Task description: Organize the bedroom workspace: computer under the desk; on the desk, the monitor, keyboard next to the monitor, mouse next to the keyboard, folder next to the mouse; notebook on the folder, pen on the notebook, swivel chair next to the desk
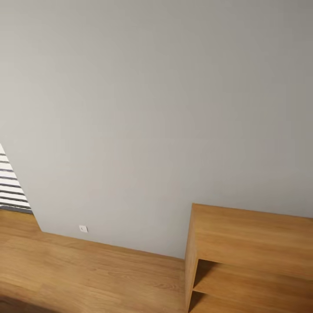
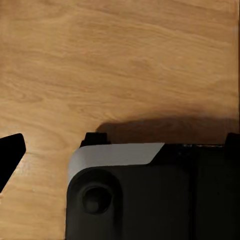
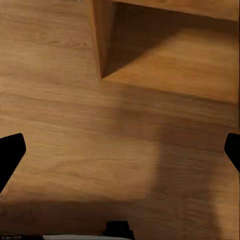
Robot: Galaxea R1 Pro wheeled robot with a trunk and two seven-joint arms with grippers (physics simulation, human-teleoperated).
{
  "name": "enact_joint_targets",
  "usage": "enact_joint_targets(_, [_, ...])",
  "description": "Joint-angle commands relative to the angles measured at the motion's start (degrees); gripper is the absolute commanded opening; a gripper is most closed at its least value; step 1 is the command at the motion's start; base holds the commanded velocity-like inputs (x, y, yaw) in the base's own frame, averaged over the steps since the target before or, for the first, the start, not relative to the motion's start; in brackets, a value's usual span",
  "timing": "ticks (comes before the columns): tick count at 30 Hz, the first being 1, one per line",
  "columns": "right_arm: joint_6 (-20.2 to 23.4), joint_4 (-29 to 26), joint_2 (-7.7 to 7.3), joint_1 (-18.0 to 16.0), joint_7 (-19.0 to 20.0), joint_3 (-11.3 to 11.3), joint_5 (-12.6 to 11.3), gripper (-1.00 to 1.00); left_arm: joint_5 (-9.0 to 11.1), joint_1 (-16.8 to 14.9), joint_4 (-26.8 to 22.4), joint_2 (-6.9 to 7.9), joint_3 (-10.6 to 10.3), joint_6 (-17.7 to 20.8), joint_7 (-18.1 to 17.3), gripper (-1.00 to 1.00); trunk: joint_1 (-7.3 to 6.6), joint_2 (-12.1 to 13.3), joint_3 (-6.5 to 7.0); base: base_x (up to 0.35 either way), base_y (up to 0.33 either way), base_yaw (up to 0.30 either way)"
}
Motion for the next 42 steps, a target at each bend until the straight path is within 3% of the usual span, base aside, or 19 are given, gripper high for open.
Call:
enact_joint_targets(1, [-0.19, -0.74, 0.03, -0.09, -0.06, -0.06, -0.02, 1.0, 0.59, 0.03, -1.3, 0.06, 0.7, -0.12, 0.06, 1.0, -0.22, 0.38, 0.12, 0.0, 0.0, 0.0])
enact_joint_targets(3, [-0.28, -3.15, 0.17, -0.8, -0.11, -0.17, -0.08, 1.0, 3.96, 0.03, -5.63, 0.29, 4.6, -0.28, 0.04, 1.0, -0.66, 1.18, 0.48, 0.0, 0.0, 0.0])
enact_joint_targets(5, [-0.42, -3.9, 0.08, -1.88, -0.12, -0.23, -0.09, 1.0, 6.26, 0.03, -7.14, 0.41, 6.59, -0.67, -0.01, 1.0, -1.1, 1.98, 0.84, 0.0, 0.0, 0.0])
enact_joint_targets(7, [-1.16, -3.08, -0.08, -2.51, -0.13, -0.37, -0.07, 1.0, 7.17, 0.03, -3.46, 1.12, 7.54, -7.84, -0.03, 1.0, -1.54, 2.78, 1.2, 0.0, 0.0, 0.0])
enact_joint_targets(8, [-2.64, -1.9, 0.03, -2.58, -0.13, -0.43, -0.08, 1.0, 7.2, 0.03, -0.47, 1.83, 7.63, -13.9, -0.04, 1.0, -1.76, 3.19, 1.38, 0.0, 0.0, 0.0])
enact_joint_targets(9, [-6.61, 0.5, 0.16, -2.62, -0.13, -0.37, -0.08, 1.0, 7.23, 0.03, 2.49, 2.59, 7.64, -22.47, -0.09, 1.0, -1.76, 3.19, 1.38, 0.0, 0.0, 0.0])
enact_joint_targets(12, [-12.46, 3.64, 0.23, -2.64, -0.33, -0.25, 0.03, 1.0, 7.26, 0.03, 4.26, 3.15, 7.64, -31.0, -0.17, 1.0, -1.76, 3.19, 1.38, 0.0, 0.0, 0.049])
enact_joint_targets(15, [-16.58, 4.38, 0.29, -2.64, -0.55, -0.26, 0.09, 1.0, 7.18, 0.03, 4.77, 3.26, 7.6, -32.77, -0.28, 1.0, -1.76, 3.19, 1.38, 0.0, 0.0, 0.224])
enact_joint_targets(20, [-19.54, 5.13, 0.4, -2.64, -0.63, -0.23, 0.09, 1.0, 7.16, 0.03, 4.88, 3.27, 7.61, -33.0, -0.33, 1.0, -1.76, 3.19, 1.38, 0.0, 0.0, 0.261])
enact_joint_targets(37, [-20.21, 7.91, 0.42, -2.66, -0.66, 0.21, 0.17, 1.0, 6.4, 0.03, 5.69, 2.97, 7.29, -33.29, -0.47, 1.0, -1.76, 3.19, 1.33, -0.171, -0.113, 0.272])
enact_joint_targets(42, [-20.19, 8.22, 0.42, -2.66, -0.66, 0.26, 0.18, 1.0, 6.43, 0.03, 6.44, 2.97, 7.29, -38.36, -0.52, 1.0, -1.76, 3.19, 1.22, -0.158, -0.129, 0.276])
